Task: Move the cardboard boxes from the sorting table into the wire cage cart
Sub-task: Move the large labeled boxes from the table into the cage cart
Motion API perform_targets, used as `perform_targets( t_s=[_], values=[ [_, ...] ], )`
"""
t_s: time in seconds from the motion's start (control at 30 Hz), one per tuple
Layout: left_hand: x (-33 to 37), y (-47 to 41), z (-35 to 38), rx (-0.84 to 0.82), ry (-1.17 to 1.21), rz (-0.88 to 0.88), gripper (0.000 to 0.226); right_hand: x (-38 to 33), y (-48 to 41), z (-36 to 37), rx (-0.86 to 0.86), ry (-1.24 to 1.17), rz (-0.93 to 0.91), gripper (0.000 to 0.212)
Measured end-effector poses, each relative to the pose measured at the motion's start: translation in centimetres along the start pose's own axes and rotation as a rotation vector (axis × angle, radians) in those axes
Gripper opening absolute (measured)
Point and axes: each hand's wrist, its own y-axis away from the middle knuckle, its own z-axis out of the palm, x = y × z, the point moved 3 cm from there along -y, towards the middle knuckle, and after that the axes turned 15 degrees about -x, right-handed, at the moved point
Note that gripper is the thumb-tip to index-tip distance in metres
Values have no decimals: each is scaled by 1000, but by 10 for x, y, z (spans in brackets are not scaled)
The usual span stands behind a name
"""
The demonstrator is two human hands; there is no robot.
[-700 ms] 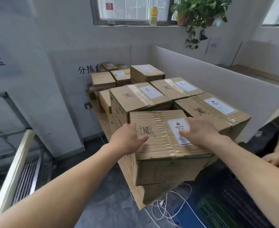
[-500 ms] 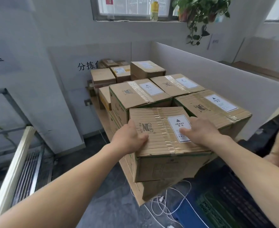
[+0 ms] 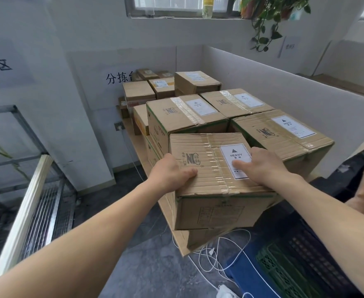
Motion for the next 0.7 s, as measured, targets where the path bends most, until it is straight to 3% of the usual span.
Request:
perform_targets(
  t_s=[0.2, 0.4, 0.7],
  values=[
    [-12, 27, -6, 3, 45, 69, 49, -18, 26, 6, 48, -9, 43, 38],
    [-46, 65, -34, 12, 65, 63, 71, -64, 58, 17, 106, 10, 44, 39],
    [-113, 144, -94, 186, 94, 31, 69, -160, 106, 45, 148, -107, -10, 43]
  ],
)
